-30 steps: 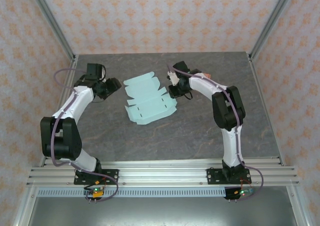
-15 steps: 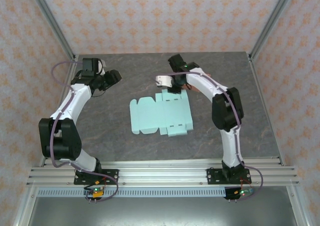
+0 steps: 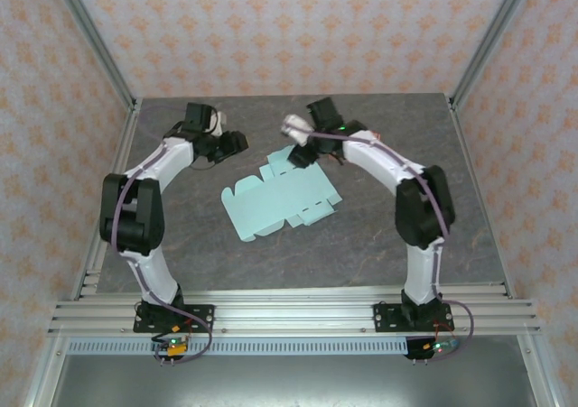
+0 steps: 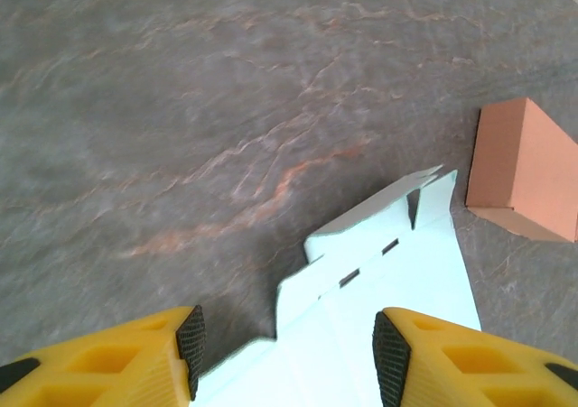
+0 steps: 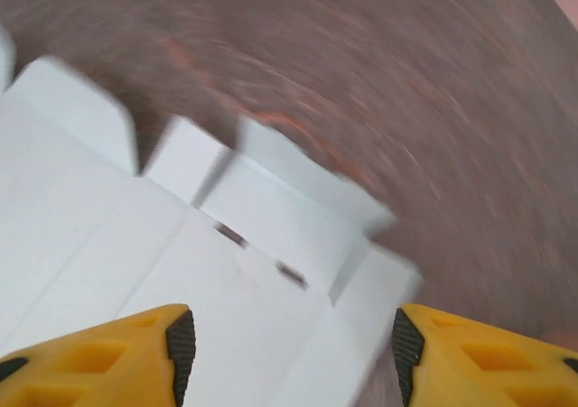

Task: Fold the paper box

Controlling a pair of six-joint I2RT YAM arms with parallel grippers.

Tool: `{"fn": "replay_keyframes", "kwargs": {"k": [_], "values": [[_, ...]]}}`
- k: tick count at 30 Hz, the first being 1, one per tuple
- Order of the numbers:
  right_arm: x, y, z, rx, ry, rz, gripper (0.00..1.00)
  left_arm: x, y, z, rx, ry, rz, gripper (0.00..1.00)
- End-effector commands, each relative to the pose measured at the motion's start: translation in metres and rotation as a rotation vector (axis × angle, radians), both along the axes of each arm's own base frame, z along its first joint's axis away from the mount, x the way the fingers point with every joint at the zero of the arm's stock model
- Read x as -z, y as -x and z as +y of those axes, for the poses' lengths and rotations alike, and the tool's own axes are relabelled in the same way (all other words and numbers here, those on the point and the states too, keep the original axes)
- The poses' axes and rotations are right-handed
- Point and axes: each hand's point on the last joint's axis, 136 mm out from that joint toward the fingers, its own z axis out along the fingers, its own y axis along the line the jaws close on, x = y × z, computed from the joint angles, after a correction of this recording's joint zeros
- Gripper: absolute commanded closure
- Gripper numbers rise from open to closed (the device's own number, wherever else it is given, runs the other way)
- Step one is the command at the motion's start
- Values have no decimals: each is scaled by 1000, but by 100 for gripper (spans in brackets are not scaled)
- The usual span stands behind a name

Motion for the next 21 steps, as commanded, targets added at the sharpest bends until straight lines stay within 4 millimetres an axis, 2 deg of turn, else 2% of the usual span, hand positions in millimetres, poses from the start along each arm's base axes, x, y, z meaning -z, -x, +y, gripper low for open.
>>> {"fn": "replay_keyframes", "kwargs": {"k": [1, 4, 6, 10, 15, 21], "values": [[-7, -4, -42, 384, -122, 207, 38, 39, 13, -7, 95, -73, 174, 46], [24, 16, -50, 378, -82, 381, 39, 47, 14, -13, 86, -23, 203, 45], [36, 19, -54, 396, -77, 437, 39, 46, 13, -19, 97, 16, 194, 44], [58, 16, -55, 435, -42, 512, 39, 47, 13, -18, 102, 1, 209, 44], [90, 17, -61, 464, 23, 600, 40, 44, 15, -27, 147, 57, 182, 45], [116, 20, -61, 482, 25, 632, 41, 55, 24, -29, 152, 87, 222, 45]]}}
